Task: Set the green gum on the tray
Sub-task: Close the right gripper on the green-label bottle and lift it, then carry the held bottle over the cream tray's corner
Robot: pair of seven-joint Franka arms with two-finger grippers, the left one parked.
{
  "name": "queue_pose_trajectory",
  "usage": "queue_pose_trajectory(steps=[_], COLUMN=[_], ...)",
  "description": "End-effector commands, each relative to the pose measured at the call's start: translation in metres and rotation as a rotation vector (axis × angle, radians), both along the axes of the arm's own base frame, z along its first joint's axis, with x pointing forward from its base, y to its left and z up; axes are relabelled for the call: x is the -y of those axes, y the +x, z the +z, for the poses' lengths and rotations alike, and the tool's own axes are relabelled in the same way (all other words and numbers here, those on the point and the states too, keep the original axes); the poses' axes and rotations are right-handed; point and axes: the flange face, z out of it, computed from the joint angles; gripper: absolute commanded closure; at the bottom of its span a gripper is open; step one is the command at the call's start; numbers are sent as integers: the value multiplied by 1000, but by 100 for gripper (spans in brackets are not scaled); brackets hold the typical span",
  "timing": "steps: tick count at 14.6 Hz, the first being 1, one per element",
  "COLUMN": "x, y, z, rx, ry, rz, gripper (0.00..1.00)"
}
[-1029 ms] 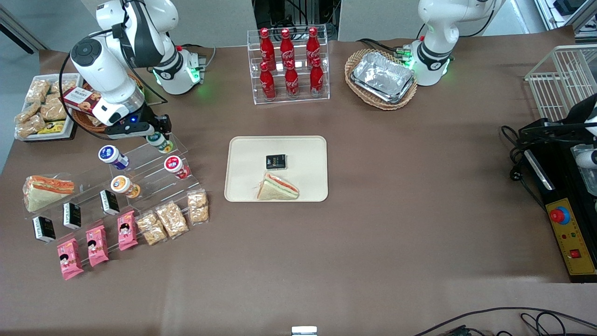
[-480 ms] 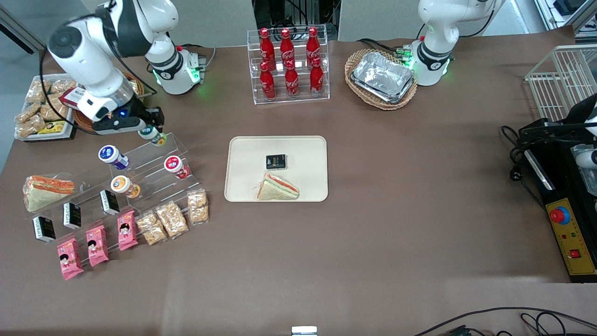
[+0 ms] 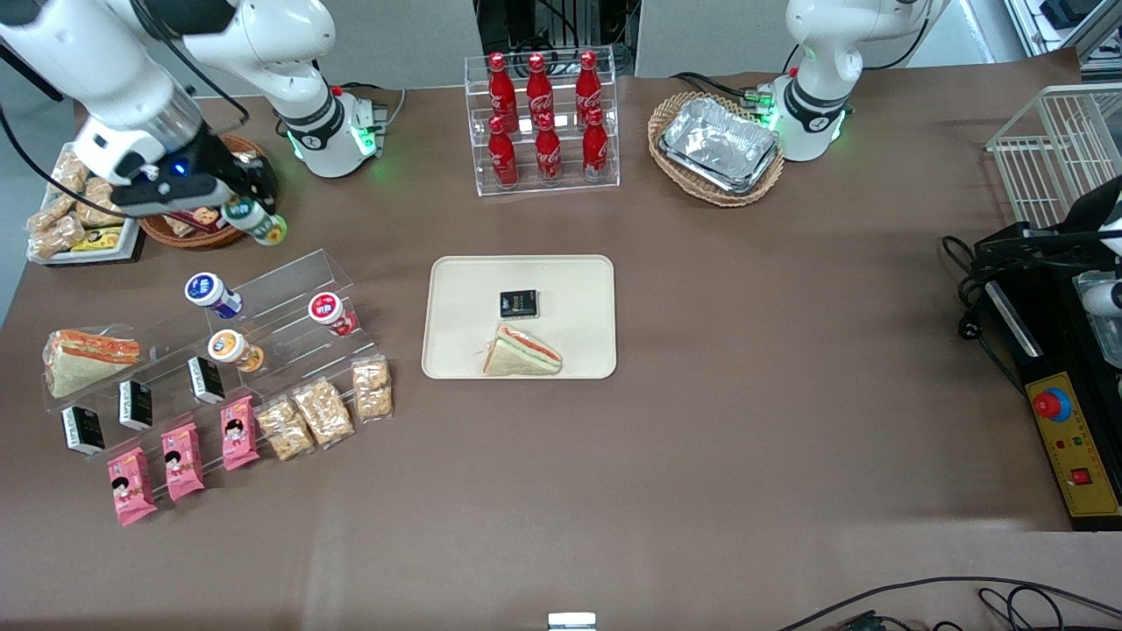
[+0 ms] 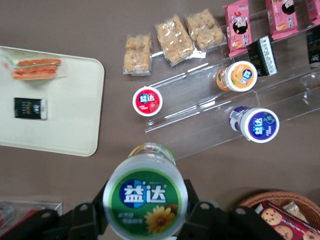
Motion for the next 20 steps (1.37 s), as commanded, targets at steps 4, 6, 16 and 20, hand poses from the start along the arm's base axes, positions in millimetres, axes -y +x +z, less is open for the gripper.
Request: queue_pose_trajectory(steps=[4, 6, 16, 20], x=[-21, -45, -146, -178], y=[15, 17, -4, -16], z=[47, 48, -43, -112], rx=[-4, -16, 0, 36], ry=[88, 91, 41, 73], rz=[-79, -120, -269, -330], gripper=[58, 58, 58, 58])
